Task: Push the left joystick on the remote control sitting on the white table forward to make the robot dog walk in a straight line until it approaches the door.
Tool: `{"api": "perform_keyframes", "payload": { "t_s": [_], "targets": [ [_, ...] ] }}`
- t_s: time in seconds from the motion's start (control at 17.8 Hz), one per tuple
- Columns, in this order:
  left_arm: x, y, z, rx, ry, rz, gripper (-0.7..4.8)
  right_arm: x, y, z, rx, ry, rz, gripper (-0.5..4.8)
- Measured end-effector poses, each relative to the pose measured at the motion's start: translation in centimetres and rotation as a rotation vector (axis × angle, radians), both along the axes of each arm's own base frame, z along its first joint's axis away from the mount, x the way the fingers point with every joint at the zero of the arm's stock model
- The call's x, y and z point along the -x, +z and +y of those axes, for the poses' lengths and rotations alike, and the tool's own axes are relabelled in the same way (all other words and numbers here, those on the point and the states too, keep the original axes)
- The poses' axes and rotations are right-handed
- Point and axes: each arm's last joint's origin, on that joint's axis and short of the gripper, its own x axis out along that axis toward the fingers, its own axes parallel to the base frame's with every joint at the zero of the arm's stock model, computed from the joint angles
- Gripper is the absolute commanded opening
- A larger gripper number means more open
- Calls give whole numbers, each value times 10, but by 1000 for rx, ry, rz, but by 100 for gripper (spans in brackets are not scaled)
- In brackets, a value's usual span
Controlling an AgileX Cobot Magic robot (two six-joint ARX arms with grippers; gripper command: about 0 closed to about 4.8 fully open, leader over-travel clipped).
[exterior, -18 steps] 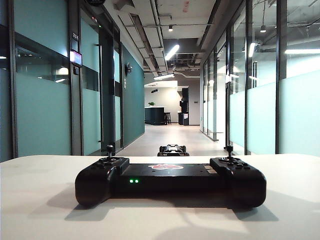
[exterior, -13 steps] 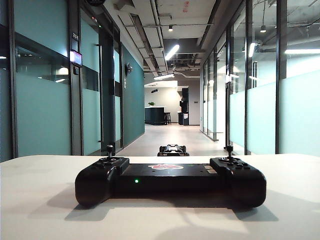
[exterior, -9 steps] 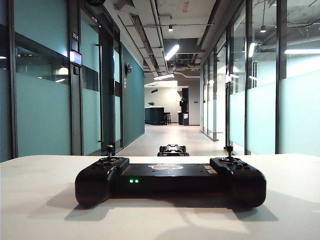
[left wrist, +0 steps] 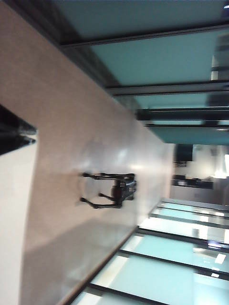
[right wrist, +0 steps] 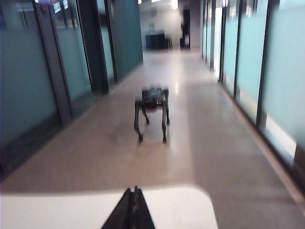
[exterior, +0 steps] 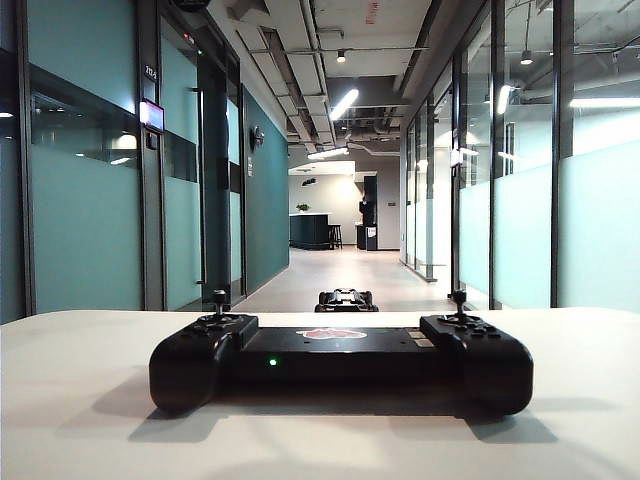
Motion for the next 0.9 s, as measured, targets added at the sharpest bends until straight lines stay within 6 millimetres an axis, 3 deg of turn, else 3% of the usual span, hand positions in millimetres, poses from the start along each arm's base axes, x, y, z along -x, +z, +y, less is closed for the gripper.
{"api": "perform_keyframes", "payload": {
  "t_s": [0.28, 0.67, 0.9],
  "targets": [
    [-6, 40, -2, 29, -42, 100, -5, 1, 47, 0, 1, 3, 80, -2],
    [-42, 90, -22, 19, -271, 304, -5, -18, 100, 10, 12, 94, 298, -4],
    [-61, 106, -42, -4, -409, 432, -5, -34, 100, 27, -36, 205, 466, -4]
  ]
}}
